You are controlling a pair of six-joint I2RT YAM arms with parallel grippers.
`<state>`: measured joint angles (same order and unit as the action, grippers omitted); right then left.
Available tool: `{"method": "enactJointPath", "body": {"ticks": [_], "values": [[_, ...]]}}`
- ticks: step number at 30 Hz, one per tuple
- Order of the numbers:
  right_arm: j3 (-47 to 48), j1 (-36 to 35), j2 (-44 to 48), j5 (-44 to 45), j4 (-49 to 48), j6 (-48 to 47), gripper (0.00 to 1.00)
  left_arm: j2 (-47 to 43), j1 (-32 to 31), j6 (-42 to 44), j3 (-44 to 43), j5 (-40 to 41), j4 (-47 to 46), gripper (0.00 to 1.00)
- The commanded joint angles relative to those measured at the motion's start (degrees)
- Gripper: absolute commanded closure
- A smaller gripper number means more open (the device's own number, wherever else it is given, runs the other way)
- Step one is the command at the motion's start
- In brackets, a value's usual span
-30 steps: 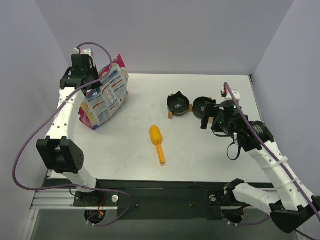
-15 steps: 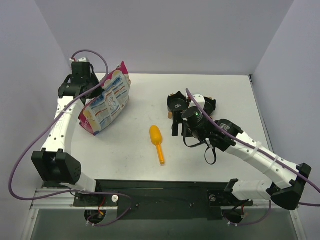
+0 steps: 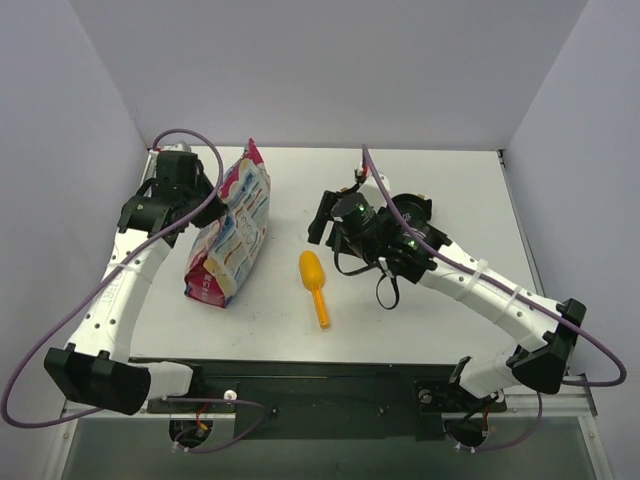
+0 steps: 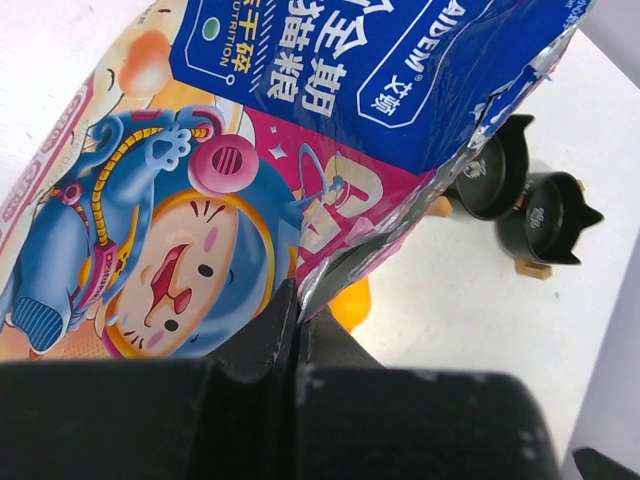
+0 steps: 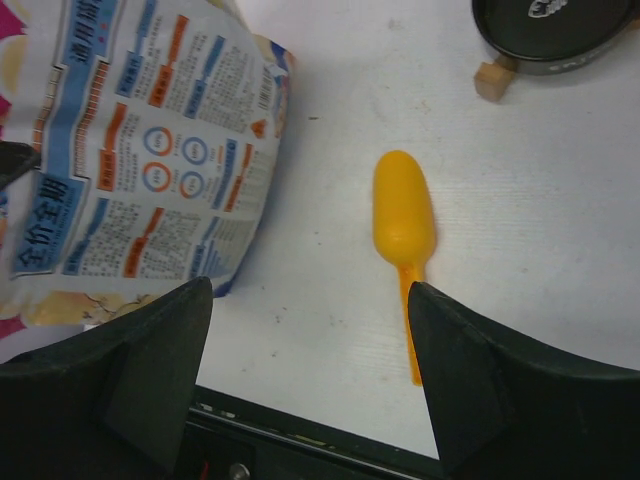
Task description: Serve the pet food
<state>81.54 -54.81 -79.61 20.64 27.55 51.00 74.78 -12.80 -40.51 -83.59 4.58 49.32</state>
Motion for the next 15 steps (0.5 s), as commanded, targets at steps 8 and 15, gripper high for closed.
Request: {"method": "enactJointPath", "body": {"ticks": [8, 15], "values": [[13.6, -4.1, -10.3, 2.5, -3.4, 1.1, 0.27, -10.0, -8.5, -11.8, -0.2, -8.0, -17.5, 1.0], [18.6, -4.3, -14.7, 5.9, -4.5, 0.8, 0.32, -13.1, -8.3, -6.7, 5.8, -7.3, -22.8, 0.95]]}}
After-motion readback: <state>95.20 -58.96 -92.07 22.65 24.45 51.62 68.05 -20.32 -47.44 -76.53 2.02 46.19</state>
